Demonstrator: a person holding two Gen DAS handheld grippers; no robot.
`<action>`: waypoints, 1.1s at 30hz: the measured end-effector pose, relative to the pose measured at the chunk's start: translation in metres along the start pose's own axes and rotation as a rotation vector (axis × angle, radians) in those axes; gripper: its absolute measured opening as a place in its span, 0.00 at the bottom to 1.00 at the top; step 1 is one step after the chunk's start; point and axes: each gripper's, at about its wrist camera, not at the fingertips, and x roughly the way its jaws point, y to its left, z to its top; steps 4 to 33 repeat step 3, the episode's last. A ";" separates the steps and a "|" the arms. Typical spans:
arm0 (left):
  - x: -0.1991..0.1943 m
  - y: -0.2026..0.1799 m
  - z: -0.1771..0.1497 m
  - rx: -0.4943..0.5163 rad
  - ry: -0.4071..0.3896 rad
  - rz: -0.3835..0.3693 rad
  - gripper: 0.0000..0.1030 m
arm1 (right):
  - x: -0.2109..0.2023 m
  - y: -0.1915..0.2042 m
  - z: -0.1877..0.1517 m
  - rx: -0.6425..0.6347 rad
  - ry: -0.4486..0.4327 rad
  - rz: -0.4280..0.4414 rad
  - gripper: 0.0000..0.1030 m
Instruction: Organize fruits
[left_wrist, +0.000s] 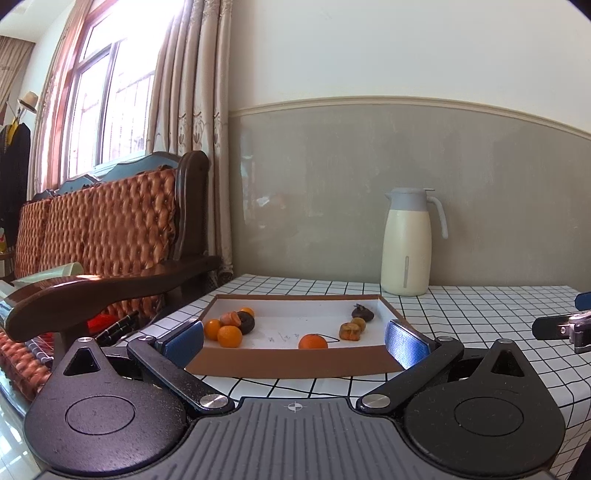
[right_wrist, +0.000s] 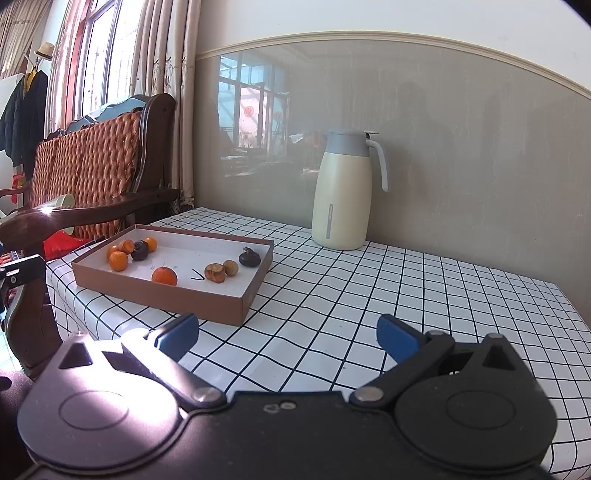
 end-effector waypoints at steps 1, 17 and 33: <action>0.000 0.000 0.000 -0.002 0.003 0.003 1.00 | 0.000 0.000 0.000 0.000 0.000 0.000 0.94; 0.001 0.001 0.000 -0.005 0.005 0.011 1.00 | 0.000 0.000 0.000 0.000 0.001 0.000 0.94; 0.001 0.001 0.000 -0.005 0.005 0.011 1.00 | 0.000 0.000 0.000 0.000 0.001 0.000 0.94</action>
